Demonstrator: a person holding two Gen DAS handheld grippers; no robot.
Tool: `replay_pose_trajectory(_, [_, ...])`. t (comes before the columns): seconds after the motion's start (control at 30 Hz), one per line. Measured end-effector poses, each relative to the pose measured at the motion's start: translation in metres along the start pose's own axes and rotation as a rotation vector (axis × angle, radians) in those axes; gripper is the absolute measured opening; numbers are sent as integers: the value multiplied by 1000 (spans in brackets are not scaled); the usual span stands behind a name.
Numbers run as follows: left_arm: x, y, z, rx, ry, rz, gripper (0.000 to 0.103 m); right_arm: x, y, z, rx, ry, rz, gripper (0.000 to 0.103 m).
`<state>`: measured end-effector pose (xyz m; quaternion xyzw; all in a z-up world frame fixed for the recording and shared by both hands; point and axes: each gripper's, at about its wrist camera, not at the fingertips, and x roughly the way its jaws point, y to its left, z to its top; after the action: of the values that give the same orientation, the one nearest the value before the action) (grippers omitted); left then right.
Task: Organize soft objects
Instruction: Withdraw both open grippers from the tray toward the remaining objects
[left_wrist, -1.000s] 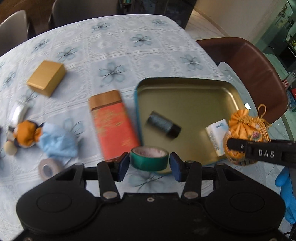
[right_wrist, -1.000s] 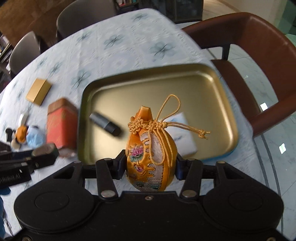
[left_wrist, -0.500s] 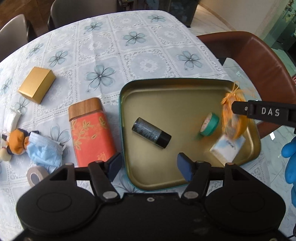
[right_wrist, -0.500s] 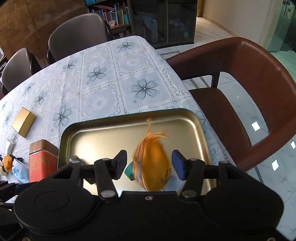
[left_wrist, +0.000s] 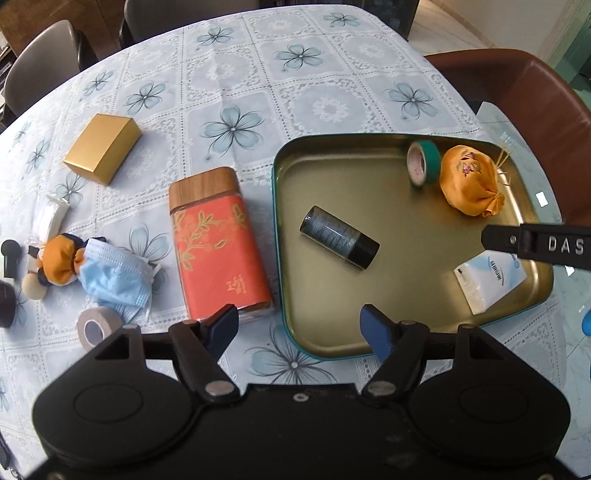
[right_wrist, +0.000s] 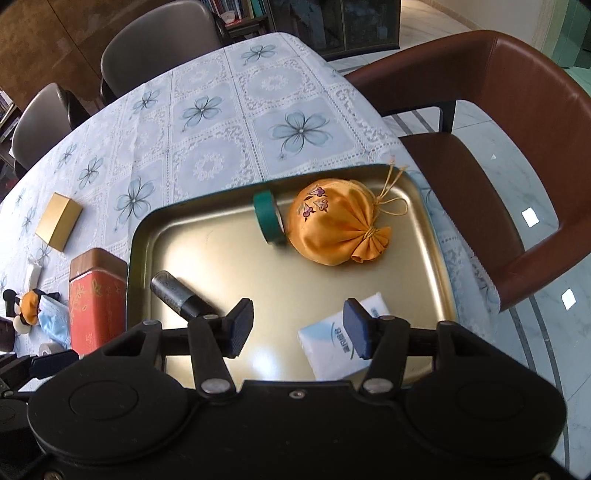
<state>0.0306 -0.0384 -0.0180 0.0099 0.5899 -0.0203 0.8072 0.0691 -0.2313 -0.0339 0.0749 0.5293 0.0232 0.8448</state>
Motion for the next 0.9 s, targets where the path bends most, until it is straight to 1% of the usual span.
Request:
replay_pose_trajectory(0.1, [0,0,-1,-2,5,12,76,0,1,-3,-8,9,1,54])
replay_pose_trajectory(0.37, [0,1,-4,-15,23,36,80,5,6,-8,-19,40,14,54])
replay_pose_trajectory(0.6, [-1,8,-8,-44,43,48,81,9,10,-11,-17,60,24,54])
replay_pose_trajectory(0.77, [-2,19,-15,-68,51,54,82,12,18,-14,-23,71,25,54])
replay_pose_trajectory(0.9, [-4,35,-23,-94,56,52,82,15,29,-17,-34,81,12,54])
